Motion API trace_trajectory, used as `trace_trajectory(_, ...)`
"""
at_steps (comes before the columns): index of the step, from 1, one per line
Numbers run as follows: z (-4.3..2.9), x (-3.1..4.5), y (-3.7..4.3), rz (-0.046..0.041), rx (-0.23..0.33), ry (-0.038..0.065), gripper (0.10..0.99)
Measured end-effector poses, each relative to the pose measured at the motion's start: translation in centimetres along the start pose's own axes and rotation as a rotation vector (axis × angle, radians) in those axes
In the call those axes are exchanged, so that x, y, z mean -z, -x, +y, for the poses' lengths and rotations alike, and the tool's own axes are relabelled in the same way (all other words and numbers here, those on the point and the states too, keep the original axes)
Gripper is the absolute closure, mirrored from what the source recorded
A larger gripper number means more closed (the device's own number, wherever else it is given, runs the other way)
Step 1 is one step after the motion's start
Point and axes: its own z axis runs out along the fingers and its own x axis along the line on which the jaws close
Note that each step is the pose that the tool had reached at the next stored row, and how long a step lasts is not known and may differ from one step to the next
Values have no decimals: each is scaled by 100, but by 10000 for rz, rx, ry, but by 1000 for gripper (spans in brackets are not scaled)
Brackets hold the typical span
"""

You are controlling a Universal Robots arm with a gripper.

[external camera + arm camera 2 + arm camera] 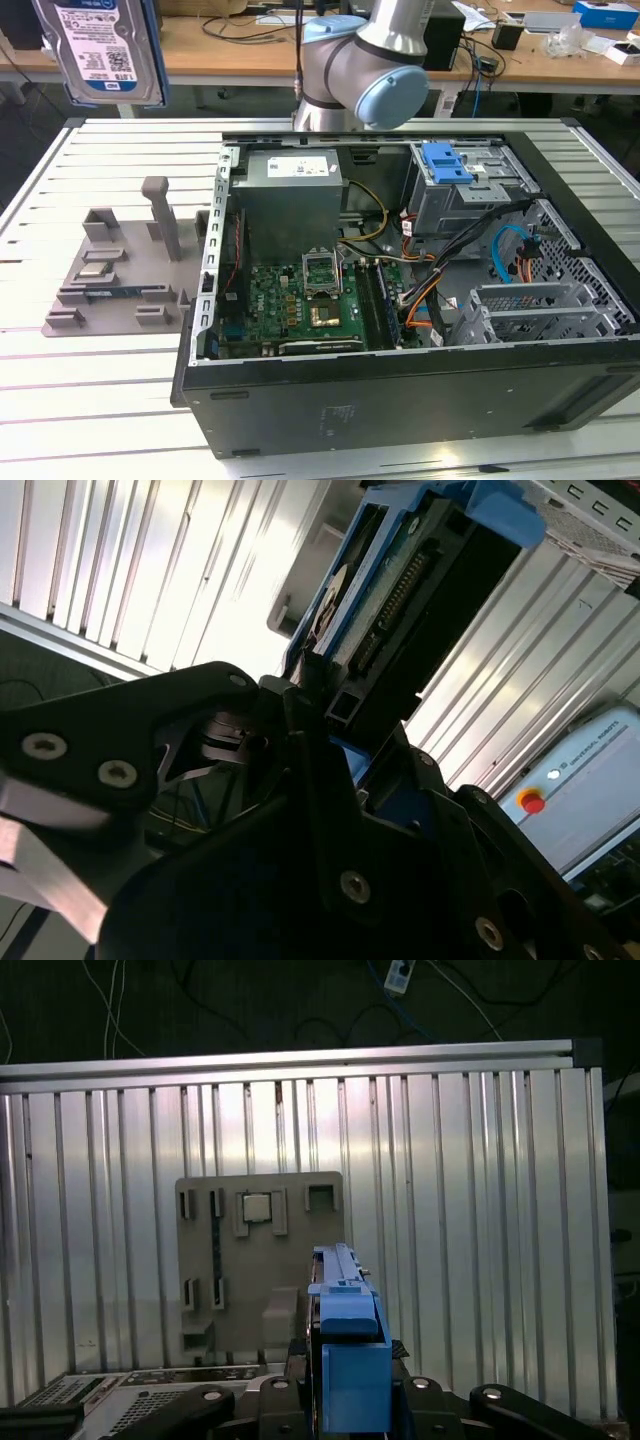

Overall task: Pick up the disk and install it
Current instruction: 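Pick up the disk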

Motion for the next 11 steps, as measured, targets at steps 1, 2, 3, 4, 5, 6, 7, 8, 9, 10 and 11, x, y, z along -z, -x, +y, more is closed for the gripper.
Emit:
trace_trajectory(1,-42,0,2,0,-1,-1,714)
trace_trajectory(2,-86,1,5,0,-2,0,714)
trace_trajectory(3,-132,2,7,0,-2,2,714)
trace_trajectory(4,-179,3,9,0,-2,1,714)
trace_trajectory(5,-247,3,13,0,-1,0,714)
trace_trajectory(6,-308,5,16,0,-2,1,714)
trace_trajectory(7,-342,5,18,1,-2,2,714)
trace_trajectory(8,-375,6,20,1,-3,1,714)
trace_trajectory(9,-460,7,24,0,-2,1,714)
trace_trajectory(10,-525,8,27,0,0,1,714)
trace_trajectory(11,-588,9,30,0,-2,2,714)
